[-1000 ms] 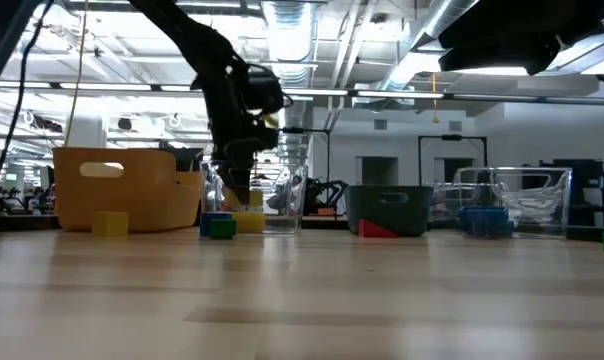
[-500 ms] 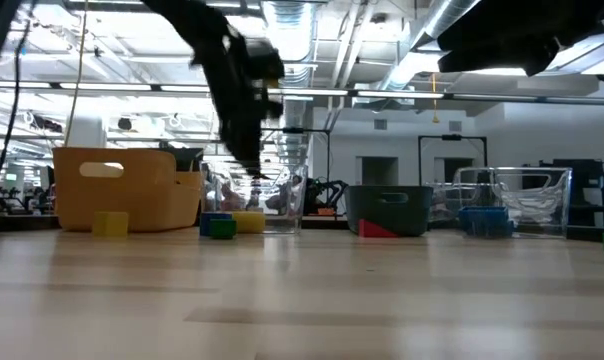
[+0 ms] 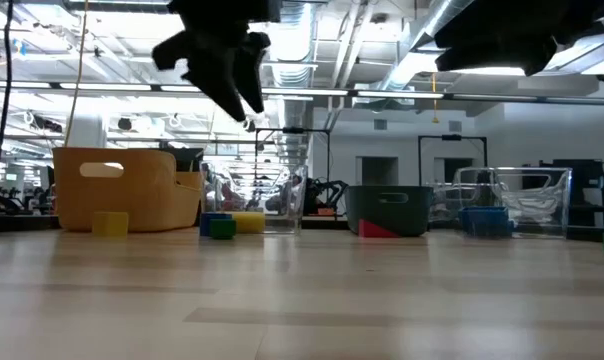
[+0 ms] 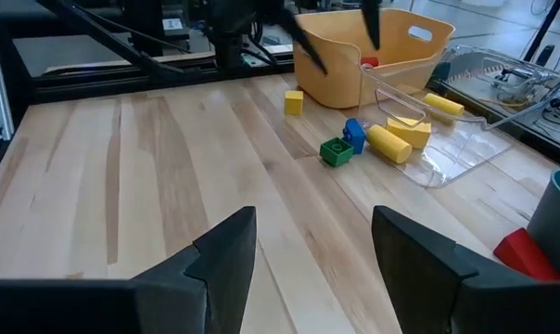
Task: Sort blocks
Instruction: Put the green game piece into the blue bin
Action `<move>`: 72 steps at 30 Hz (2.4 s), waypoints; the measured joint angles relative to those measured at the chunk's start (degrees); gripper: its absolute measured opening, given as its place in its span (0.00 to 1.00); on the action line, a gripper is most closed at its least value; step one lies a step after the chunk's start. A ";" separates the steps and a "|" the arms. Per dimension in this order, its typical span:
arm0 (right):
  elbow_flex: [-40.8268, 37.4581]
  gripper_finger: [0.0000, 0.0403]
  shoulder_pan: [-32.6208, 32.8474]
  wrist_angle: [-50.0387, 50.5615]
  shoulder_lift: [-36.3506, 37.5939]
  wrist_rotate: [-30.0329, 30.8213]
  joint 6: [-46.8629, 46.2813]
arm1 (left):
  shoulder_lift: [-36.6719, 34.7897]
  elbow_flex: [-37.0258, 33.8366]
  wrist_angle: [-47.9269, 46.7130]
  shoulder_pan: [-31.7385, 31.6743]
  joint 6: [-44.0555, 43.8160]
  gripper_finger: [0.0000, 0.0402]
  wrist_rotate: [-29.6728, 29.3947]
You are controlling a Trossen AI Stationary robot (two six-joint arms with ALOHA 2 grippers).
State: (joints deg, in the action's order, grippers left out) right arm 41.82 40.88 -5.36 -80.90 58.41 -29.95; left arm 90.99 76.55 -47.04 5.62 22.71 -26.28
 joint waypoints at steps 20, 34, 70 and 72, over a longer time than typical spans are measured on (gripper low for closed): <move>0.00 0.57 7.30 13.87 8.33 7.48 -8.85 | 19.49 -0.02 -7.69 -2.96 19.25 0.60 1.58; -0.02 0.50 7.39 13.30 7.48 7.76 -9.09 | 20.80 -0.06 -7.35 -6.12 26.28 0.60 6.11; 0.17 0.47 1.94 3.15 -0.93 0.69 13.85 | 7.84 -0.31 -0.16 -2.10 7.52 0.35 16.72; 2.16 0.47 0.58 1.42 -3.99 -1.64 21.76 | 6.51 -0.31 2.76 -1.59 4.50 0.35 19.86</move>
State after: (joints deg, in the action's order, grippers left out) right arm 43.98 41.45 -3.94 -84.89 56.77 -8.19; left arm 97.50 76.25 -44.28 4.02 27.21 -6.43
